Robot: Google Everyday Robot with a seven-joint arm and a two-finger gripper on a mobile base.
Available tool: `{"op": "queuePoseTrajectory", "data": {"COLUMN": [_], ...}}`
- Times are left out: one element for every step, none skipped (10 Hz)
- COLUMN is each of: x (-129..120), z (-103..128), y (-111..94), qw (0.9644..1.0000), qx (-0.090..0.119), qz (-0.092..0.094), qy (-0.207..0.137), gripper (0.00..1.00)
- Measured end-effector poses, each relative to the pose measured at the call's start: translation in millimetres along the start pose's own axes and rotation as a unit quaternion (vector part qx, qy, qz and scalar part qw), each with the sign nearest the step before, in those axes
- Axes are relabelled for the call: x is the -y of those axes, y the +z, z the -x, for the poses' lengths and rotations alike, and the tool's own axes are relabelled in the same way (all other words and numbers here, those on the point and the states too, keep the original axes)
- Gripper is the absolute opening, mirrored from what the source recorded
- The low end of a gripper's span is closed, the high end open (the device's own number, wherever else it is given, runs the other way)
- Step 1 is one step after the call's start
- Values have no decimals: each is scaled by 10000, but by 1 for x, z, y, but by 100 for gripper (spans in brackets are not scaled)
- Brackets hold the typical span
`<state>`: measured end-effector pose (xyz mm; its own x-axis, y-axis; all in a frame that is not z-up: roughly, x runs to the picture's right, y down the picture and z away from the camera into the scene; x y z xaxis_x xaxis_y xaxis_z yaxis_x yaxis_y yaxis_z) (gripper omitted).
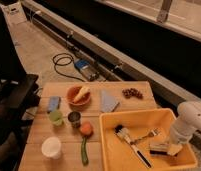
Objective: Wipe tray with eraser
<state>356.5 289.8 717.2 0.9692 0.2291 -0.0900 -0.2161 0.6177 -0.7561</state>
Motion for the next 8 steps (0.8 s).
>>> {"op": "queuePoseTrajectory", "data": {"x": [-2,-3,-9,-15,-22,-30,-34,-36], "z": [7,20,40,51,58,63,64,60], "y": [-1,-2,-1,1,3,7,10,13], "qw": [10000,9998,9993,9988,9984,9982,9984,9986], "qx": [25,70,160,225,261,286,274,237], "qz": [-15,-51,-44,-19,34,103,156,201], "qy": [-76,-182,-342,-428,-491,-510,-476,-421], "gripper": [18,18,18,18,18,18,18,18]}}
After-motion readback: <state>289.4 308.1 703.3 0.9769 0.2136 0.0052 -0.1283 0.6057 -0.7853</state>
